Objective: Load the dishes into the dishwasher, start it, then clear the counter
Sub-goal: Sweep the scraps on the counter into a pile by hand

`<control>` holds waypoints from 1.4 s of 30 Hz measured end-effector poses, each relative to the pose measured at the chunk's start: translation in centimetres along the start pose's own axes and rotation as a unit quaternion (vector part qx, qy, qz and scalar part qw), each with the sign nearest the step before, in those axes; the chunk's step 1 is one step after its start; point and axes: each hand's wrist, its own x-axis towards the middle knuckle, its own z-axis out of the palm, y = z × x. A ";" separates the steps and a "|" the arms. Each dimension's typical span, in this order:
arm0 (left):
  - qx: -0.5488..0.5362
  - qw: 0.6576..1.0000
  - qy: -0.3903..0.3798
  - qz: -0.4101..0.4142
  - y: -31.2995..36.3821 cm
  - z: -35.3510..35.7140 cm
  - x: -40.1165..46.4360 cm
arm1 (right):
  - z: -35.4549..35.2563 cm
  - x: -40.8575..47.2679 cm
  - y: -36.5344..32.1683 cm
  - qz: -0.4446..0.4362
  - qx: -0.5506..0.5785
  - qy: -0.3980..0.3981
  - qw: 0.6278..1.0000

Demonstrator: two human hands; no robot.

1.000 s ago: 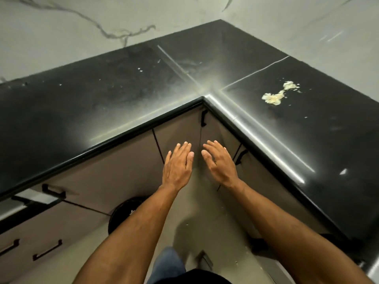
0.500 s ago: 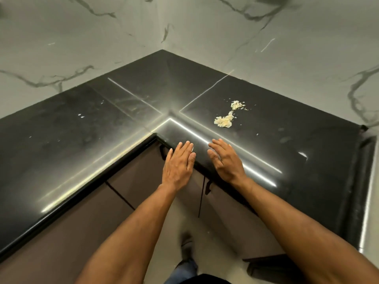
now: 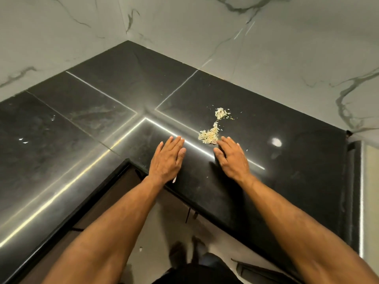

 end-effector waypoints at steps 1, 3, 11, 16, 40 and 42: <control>0.001 1.000 -0.005 0.003 -0.1 0.0 0.7 | 0.0 0.4 0.6 0.009 0.000 0.000 1.000; 0.007 1.000 -0.012 0.005 -0.3 0.2 2.0 | 0.0 1.5 1.6 0.027 -0.003 0.001 1.000; 0.022 0.999 -0.037 -0.014 -0.7 1.2 6.0 | 0.1 6.2 3.2 0.135 -0.063 -0.001 0.989; 0.053 0.998 -0.038 -0.005 -0.9 1.6 6.1 | 0.4 10.4 2.7 0.156 -0.060 -0.019 0.986; 0.072 0.997 -0.031 -0.017 -0.4 1.6 6.1 | 1.0 9.5 1.8 -0.287 -0.045 -0.185 0.939; 0.070 0.997 -0.030 -0.018 -0.4 1.6 6.0 | 0.7 9.4 1.8 -0.277 -0.026 -0.193 0.941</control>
